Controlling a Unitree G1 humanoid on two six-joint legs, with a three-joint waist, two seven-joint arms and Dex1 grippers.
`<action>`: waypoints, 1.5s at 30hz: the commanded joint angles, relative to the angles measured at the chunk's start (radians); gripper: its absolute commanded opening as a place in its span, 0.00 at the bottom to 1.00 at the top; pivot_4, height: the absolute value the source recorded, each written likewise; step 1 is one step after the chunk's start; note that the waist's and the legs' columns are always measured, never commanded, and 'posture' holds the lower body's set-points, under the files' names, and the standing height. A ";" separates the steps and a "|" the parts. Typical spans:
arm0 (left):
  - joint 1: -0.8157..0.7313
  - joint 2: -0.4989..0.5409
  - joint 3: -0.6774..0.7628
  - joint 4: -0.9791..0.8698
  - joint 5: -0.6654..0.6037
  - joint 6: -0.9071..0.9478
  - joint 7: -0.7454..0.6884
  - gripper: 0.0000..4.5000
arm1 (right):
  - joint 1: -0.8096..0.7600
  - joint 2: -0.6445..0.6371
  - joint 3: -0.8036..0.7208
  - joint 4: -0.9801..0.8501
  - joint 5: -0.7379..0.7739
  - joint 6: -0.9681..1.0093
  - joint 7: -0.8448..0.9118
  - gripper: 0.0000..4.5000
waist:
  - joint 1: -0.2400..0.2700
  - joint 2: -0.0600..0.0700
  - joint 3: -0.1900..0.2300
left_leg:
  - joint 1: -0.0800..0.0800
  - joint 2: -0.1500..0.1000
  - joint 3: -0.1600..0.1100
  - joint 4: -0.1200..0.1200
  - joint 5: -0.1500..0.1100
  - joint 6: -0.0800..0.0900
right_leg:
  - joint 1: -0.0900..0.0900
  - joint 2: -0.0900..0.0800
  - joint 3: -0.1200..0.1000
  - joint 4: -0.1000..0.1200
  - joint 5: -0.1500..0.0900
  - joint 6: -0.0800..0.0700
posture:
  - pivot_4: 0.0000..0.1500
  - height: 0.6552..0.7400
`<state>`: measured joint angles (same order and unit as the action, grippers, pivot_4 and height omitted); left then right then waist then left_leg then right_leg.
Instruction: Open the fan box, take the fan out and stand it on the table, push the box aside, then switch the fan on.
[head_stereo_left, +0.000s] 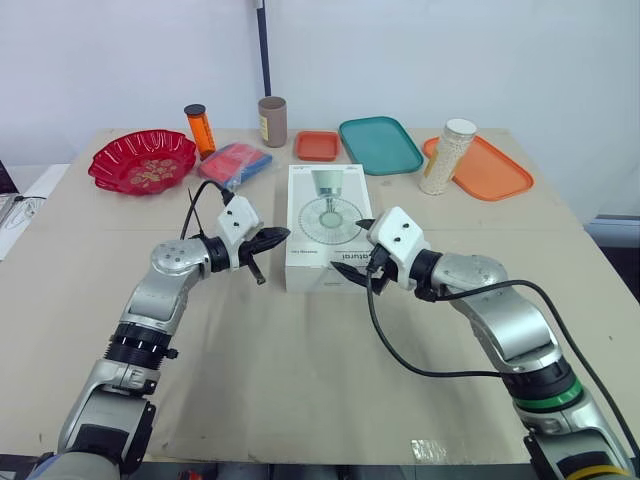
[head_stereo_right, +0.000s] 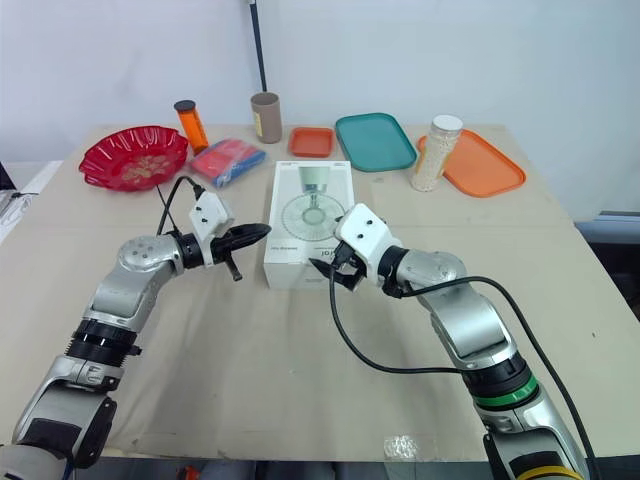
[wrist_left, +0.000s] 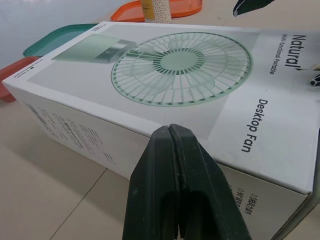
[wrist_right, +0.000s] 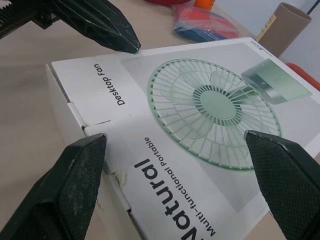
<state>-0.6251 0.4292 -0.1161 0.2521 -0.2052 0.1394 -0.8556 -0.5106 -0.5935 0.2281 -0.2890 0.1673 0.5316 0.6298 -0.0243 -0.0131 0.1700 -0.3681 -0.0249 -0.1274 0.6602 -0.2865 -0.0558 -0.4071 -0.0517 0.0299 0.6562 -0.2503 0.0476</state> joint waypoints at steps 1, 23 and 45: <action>0.011 -0.018 -0.010 -0.019 0.012 0.018 0.010 0.02 | -0.003 -0.014 -0.019 -0.020 -0.004 -0.024 0.036 1.00 | 0.000 0.000 0.000 | 0.000 0.000 0.000 0.000 0.000 0.000 | 0.000 0.000 0.000 0.000 0.000 0.000 | 1.00 1.00; 0.009 -0.025 -0.021 -0.022 0.018 0.066 -0.024 0.02 | -0.020 0.007 -0.015 0.006 -0.079 -0.008 0.051 1.00 | 0.000 0.000 -0.001 | 0.000 0.000 -0.001 0.002 0.000 0.000 | 0.001 0.000 0.000 0.001 0.000 0.000 | 1.00 1.00; 0.044 -0.033 -0.045 -0.042 0.053 0.020 -0.030 0.02 | -0.010 -0.024 -0.098 0.004 0.010 -0.027 0.137 1.00 | 0.001 0.000 -0.001 | 0.000 -0.001 -0.001 0.002 0.000 0.001 | 0.001 -0.001 -0.001 0.001 0.000 0.000 | 1.00 1.00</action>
<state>-0.5999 0.4015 -0.1187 0.2089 -0.1711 0.1509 -0.8626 -0.5209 -0.6061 0.1403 -0.2342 0.1776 0.5331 0.7485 -0.0233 -0.0126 0.1687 -0.3682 -0.0256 -0.1282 0.6617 -0.2868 -0.0552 -0.4062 -0.0526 0.0290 0.6571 -0.2504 0.0478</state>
